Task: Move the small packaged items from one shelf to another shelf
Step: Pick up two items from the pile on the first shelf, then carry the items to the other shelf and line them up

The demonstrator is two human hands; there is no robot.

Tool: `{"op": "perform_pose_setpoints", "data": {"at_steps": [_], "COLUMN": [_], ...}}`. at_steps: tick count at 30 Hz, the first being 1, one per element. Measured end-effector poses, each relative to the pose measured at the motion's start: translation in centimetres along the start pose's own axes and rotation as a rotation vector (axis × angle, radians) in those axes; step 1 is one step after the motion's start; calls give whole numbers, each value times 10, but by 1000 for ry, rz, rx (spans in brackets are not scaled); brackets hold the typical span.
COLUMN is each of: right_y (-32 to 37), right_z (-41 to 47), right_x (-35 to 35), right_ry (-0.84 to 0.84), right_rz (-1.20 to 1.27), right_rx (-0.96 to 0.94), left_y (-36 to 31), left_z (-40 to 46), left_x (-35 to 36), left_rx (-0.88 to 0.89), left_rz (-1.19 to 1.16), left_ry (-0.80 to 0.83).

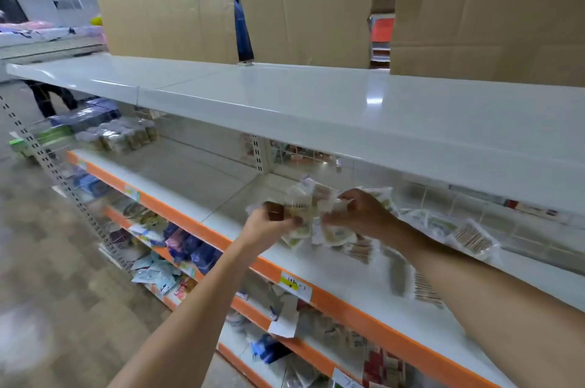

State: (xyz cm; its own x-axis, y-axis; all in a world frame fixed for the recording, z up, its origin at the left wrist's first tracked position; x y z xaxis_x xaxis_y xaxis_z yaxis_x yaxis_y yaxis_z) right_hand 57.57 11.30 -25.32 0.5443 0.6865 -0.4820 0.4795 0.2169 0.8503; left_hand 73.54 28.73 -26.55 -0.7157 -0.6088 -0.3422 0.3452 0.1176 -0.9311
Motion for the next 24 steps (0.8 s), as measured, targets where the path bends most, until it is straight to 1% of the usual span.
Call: {"op": "perform_pose_setpoints", "data": {"at_steps": [2,5,7,13,15,21,24], "right_y": [13,33,44,65,75,107,121], "right_z": [6,15,20,39,43,60,71], "right_x": [16,44,61,110,127,180,208], "right_ry": [15,73,80,117,106,83,128], "right_rz": [-2,-79,-119,-97,-90,-119,-107], "right_rx": [-41,-100,-97,-65,-59,-84,-106], "left_y": [5,14,22,48,54,74,84], "left_z": [0,1,0,-1,-2,-6,-11], "left_x": [-20,-45,-62,-110,-128,-184,-212], "left_rx": [-8,-27,-34,-81,-98,-120,-118], "left_rz": [38,70,68,42,46,32,33], "left_ry": [-37,-75,-113,-172,-181,-234,-278]}}
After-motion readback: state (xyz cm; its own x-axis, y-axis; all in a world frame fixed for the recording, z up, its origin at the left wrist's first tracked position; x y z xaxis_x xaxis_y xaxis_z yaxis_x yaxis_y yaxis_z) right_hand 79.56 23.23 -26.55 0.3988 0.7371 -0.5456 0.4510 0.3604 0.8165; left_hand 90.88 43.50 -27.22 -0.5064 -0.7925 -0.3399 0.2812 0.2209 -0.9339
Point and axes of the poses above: each hand's wrist, its own z-axis towards the middle knuckle, its own x-axis out of the palm, y = z × x, the point moved 3 cm from there along z, towards the middle knuckle, and after that the axes turned 12 degrees about x, right-handed, at the moved point
